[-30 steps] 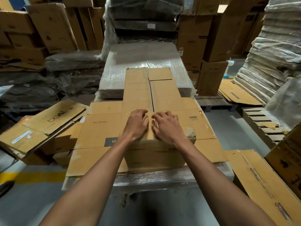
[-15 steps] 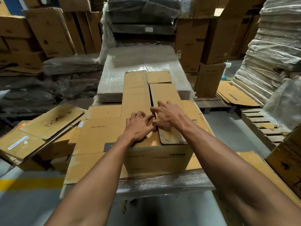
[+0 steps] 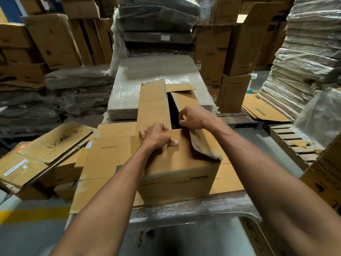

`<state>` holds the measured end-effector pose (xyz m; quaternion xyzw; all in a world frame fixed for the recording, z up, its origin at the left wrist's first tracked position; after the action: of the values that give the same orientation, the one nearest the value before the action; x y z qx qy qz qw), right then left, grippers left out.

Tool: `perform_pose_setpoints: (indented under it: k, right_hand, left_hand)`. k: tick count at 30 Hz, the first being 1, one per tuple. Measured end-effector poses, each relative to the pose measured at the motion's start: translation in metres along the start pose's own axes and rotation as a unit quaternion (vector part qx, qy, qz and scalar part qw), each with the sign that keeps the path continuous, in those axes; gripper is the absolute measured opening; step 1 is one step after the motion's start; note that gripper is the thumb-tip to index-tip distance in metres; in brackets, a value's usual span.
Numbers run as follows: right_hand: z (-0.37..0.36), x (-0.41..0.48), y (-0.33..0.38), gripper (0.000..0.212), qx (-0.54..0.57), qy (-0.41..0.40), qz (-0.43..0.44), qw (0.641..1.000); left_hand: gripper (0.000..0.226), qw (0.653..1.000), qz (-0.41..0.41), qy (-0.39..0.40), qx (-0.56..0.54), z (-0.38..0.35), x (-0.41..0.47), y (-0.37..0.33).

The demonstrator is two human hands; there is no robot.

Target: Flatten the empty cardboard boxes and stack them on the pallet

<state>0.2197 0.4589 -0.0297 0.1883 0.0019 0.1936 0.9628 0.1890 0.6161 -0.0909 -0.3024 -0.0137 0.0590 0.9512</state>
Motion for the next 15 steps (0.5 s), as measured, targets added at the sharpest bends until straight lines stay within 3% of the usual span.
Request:
perform_pose_setpoints:
  k: [6, 12, 15]
  right_hand:
    - [0.033, -0.004, -0.027, 0.017, 0.102, 0.030, 0.002, 0.994]
    - [0.043, -0.002, -0.038, 0.013, 0.113, 0.020, -0.001, 0.993]
    - [0.032, -0.004, -0.029, 0.020, 0.068, 0.064, 0.006, 0.996]
  left_hand:
    - [0.049, 0.986, -0.082, -0.143, 0.000, 0.026, -0.055, -0.016]
    - [0.046, 0.945, -0.196, -0.251, 0.075, 0.037, -0.118, -0.028]
    - [0.037, 0.912, -0.288, -0.268, 0.115, 0.029, -0.153, -0.044]
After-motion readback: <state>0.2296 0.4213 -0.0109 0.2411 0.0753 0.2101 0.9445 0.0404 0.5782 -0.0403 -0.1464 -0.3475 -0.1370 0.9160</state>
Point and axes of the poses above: each hand's wrist, its own x-axis towards the middle knuckle, its own z-axis out of the back of the hand, y = z × x, the point moved 4 cm from there along x, towards the middle knuckle, and after that the axes turned 4 degrees about x, right-handed, at the moved point
